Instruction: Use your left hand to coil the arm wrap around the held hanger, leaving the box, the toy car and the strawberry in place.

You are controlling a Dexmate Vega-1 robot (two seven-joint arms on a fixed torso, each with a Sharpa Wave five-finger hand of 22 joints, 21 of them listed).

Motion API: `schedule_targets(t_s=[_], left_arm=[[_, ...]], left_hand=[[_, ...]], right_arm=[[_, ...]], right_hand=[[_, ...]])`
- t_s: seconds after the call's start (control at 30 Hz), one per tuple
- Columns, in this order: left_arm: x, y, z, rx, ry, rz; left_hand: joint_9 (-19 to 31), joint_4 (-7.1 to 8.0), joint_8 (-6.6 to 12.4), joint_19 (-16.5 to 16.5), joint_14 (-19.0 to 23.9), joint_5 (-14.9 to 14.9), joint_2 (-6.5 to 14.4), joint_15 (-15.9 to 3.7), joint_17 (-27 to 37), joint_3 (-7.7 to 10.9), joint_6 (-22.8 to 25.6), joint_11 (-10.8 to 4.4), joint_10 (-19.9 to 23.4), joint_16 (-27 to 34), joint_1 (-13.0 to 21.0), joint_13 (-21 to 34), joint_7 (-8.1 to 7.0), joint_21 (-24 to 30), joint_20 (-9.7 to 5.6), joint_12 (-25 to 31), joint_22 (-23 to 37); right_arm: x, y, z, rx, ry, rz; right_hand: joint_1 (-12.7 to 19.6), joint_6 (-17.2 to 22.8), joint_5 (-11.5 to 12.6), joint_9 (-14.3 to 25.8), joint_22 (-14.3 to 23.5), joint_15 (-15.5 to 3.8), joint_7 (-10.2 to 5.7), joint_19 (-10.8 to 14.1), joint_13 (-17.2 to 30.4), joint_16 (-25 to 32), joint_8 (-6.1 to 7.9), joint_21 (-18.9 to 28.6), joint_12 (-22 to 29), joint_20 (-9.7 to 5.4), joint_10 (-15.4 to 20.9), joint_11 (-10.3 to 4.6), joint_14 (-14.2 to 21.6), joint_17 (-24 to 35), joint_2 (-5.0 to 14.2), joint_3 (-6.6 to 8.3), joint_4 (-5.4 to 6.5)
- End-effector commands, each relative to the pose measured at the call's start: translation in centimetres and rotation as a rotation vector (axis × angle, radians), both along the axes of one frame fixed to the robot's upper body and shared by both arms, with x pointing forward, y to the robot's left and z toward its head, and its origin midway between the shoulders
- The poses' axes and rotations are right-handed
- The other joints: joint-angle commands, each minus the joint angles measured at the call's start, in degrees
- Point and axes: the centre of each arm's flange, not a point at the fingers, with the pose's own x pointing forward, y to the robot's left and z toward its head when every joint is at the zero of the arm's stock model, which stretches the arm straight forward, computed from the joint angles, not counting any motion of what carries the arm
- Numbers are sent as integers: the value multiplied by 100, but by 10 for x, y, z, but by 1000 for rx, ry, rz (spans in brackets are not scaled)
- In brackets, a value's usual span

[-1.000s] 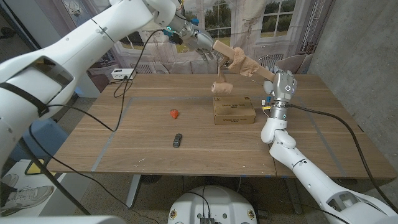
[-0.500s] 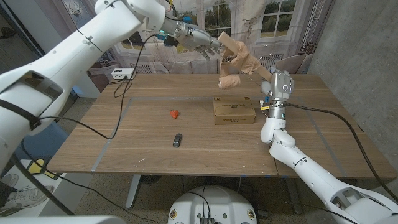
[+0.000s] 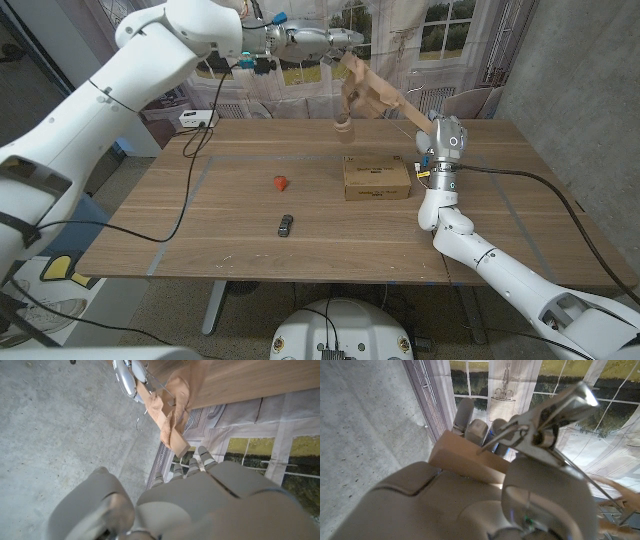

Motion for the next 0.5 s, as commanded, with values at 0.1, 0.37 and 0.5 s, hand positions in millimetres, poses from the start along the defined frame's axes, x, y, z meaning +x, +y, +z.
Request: schedule_targets(t_s=[0.1,0.37,0.5], left_arm=[[-31,30,-28,-489,-329,70],[-33,36,-42,-671,-419,27],[-30,37,-46,-703,-430,-12]], left_hand=[[-6,-13,101,-2530,-1614,54,60,-91,-46,-99,-1104,-123,-1361,85,-119,-87,-112,0,36,90,18],[-21,-72,121,-2213,-1268,37,51,-208,-103,-164,-766,-168,-1064,148,-191,-210,-179,48,6,165,0],[-24,-89,107,-2123,-1218,34,46,-223,-115,-179,-726,-182,-1013,144,-201,-242,-190,62,8,172,-5]], right_arm=[[6,5,-8,-13,47,4],[5,8,-10,-56,82,15],[4,8,-11,-88,120,34]], right_hand=[[5,-15,25,-12,0,-303,14,-35,0,-1,33,3,-3,-361,-27,7,-12,60,41,-47,5],[5,-38,31,-18,0,-302,19,-50,-15,-2,28,0,-14,-363,-37,28,-20,60,39,-55,7],[2,-37,35,-15,1,-301,27,-76,121,-2,32,-4,56,-361,-84,16,-32,62,34,-61,8]])
